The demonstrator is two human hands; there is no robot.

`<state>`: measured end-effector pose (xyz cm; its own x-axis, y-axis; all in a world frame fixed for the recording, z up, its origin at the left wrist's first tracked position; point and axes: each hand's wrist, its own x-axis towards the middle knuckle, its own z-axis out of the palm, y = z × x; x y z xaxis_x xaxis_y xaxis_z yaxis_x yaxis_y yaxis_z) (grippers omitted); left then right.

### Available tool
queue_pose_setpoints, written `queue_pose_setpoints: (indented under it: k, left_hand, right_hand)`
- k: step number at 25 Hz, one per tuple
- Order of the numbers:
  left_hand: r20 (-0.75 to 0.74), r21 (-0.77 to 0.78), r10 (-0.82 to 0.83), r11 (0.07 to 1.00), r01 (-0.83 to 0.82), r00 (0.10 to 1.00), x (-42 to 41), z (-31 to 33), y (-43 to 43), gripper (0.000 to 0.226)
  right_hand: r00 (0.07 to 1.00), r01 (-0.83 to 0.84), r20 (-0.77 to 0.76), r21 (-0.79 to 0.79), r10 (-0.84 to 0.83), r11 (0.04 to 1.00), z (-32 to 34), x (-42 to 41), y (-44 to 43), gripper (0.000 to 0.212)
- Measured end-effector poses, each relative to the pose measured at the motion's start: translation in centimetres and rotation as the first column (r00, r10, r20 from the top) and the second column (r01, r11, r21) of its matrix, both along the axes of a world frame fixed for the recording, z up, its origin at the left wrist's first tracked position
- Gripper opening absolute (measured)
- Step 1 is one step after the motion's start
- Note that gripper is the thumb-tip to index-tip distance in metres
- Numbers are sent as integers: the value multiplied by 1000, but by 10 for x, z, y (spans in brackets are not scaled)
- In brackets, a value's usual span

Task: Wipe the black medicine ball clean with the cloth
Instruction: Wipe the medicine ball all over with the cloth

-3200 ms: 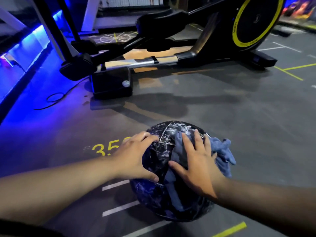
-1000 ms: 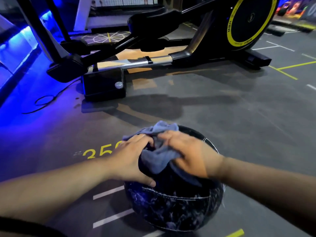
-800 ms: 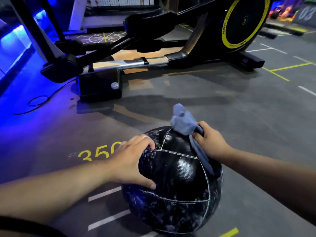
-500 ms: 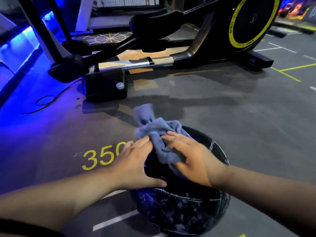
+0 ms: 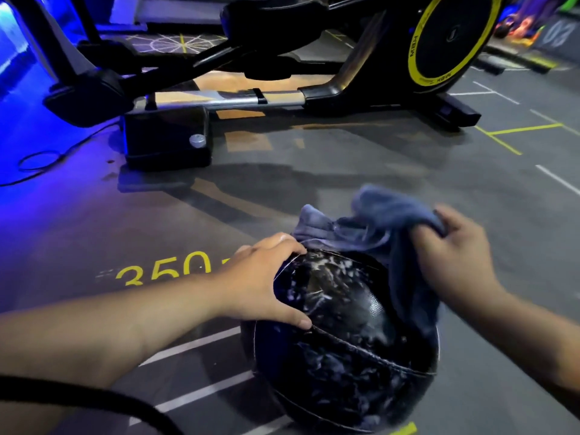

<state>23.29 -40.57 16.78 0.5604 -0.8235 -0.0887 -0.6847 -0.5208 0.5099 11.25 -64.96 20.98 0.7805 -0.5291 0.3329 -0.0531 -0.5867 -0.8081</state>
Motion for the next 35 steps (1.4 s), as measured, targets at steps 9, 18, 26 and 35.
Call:
queue_pose_setpoints:
  k: [9,18,26,35]
  left_hand:
    - [116,62,-48,997,41,992,-11,2,-29,101]
    - [-30,12,57,998,-56,998,5,-5,-13,84]
    - [-50,32,25,999,-24,998,5,-11,-14,76]
    - [50,60,-52,997,49,997,-17,-12,-16,85]
  right_hand:
    - [888,222,-414,5,-200,975,24,-21,-35,31]
    - [836,-102,-532,-392,-135,914,-26,-50,-1,82]
    - [908,-29,-397,-369,-129,929,-42,-59,6,71]
    - [901,-111,-432,-179,23,978,-18,8,-29,29]
